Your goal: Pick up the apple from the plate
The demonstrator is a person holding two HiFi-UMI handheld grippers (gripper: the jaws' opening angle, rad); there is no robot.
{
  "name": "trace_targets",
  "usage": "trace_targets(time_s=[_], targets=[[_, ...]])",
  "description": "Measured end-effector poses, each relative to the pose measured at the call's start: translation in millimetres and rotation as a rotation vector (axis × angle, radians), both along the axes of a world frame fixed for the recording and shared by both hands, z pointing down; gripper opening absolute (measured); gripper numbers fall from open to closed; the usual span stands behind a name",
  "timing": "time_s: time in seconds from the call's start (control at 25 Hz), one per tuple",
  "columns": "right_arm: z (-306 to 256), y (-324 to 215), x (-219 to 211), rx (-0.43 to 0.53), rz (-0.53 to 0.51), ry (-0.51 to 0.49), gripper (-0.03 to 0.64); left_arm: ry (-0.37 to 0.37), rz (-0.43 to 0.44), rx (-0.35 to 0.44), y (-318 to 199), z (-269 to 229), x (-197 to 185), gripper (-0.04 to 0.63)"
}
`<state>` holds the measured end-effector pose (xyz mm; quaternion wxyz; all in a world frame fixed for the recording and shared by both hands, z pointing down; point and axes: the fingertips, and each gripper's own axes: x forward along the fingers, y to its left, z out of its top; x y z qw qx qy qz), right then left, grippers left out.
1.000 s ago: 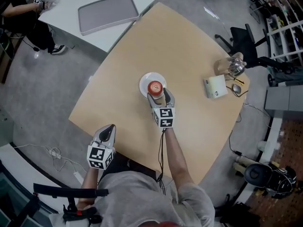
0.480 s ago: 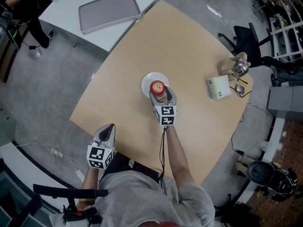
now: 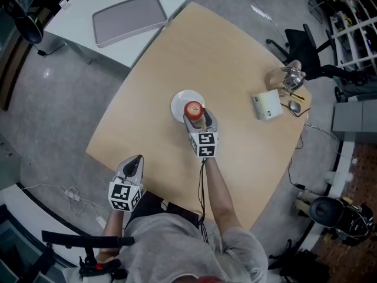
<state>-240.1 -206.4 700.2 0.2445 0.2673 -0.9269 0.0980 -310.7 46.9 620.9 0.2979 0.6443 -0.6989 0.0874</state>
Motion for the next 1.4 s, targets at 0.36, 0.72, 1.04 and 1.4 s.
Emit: trace_targets(time_s=[0.36,0.72,1.04,1.4], targets=[[-12.6,-4.5,8.8,0.023,0.024,-0.024,0.345,-0.02,0.041,0.021,-8.8,-3.3,5.8,0.02],[-34.5,-2.2,30.8,0.059,0.059,-0.047,0.345,-0.022,0.095,0.048,-20.4,-10.3,16.4,0.02],[-53.0,-1.4,65.1,0.079,0.133,-0.072,0.345,-0.023,0.151,0.06,-32.0,-15.3,29.3,0.02],[-63.1,-3.2,121.6,0.081,0.202,-0.081,0.345,-0.026,0.202,0.074,-45.8,-25.1,67.6,0.02]])
